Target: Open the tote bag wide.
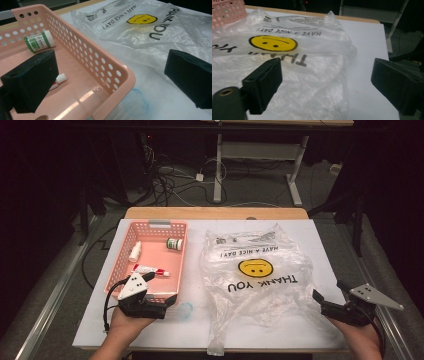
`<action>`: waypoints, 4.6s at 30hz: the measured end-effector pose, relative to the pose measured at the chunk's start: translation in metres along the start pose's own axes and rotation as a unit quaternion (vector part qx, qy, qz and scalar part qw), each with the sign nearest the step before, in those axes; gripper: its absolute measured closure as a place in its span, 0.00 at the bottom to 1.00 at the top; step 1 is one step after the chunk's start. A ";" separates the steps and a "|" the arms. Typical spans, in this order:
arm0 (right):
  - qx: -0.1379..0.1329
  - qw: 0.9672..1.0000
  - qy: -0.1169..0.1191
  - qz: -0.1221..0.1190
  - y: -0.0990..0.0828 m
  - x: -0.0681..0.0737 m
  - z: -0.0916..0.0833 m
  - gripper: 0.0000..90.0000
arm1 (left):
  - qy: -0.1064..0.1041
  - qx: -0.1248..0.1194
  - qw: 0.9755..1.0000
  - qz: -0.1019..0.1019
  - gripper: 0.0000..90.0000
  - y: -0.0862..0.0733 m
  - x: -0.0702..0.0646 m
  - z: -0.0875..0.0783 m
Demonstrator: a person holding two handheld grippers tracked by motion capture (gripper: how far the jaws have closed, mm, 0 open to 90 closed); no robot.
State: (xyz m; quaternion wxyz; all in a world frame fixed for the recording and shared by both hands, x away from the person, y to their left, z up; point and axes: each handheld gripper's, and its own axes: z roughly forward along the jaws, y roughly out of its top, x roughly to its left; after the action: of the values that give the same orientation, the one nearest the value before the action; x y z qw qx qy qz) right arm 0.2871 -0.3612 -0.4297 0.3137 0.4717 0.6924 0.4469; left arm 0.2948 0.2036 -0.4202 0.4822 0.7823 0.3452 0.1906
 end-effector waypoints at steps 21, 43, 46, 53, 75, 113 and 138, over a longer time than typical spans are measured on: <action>0.154 0.987 0.019 0.041 -0.037 -0.018 0.015 0.55 | 0.001 -0.011 1.000 -0.001 0.00 0.004 -0.004 0.003; 0.163 0.984 0.066 -0.036 -0.036 0.031 -0.003 1.00 | -0.003 -0.014 1.000 -0.007 0.00 0.009 0.002 0.011; 0.170 0.980 0.095 -0.050 -0.039 0.048 -0.005 1.00 | -0.002 -0.015 1.000 -0.008 0.00 0.009 0.002 0.011; 0.153 0.976 0.137 -0.073 -0.034 0.073 -0.006 0.87 | 0.000 -0.016 1.000 -0.010 0.00 0.009 0.002 0.010; 0.085 0.996 0.027 0.020 0.058 -0.016 0.143 0.62 | -0.006 -0.016 1.000 -0.013 0.00 0.010 0.001 0.009; 0.095 0.985 -0.109 0.096 0.038 -0.128 0.121 1.00 | -0.014 -0.009 1.000 -0.002 0.00 0.011 -0.009 0.012; 0.055 0.992 0.110 -0.042 0.018 0.061 0.024 0.66 | -0.024 -0.009 1.000 -0.001 0.00 0.011 -0.013 0.014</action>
State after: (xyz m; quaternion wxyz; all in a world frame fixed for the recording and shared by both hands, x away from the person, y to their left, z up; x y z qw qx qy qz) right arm 0.2924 -0.2934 -0.4242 0.2280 0.4068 0.7656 0.4432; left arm 0.2984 0.1825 -0.4164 0.4975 0.7821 0.3323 0.1744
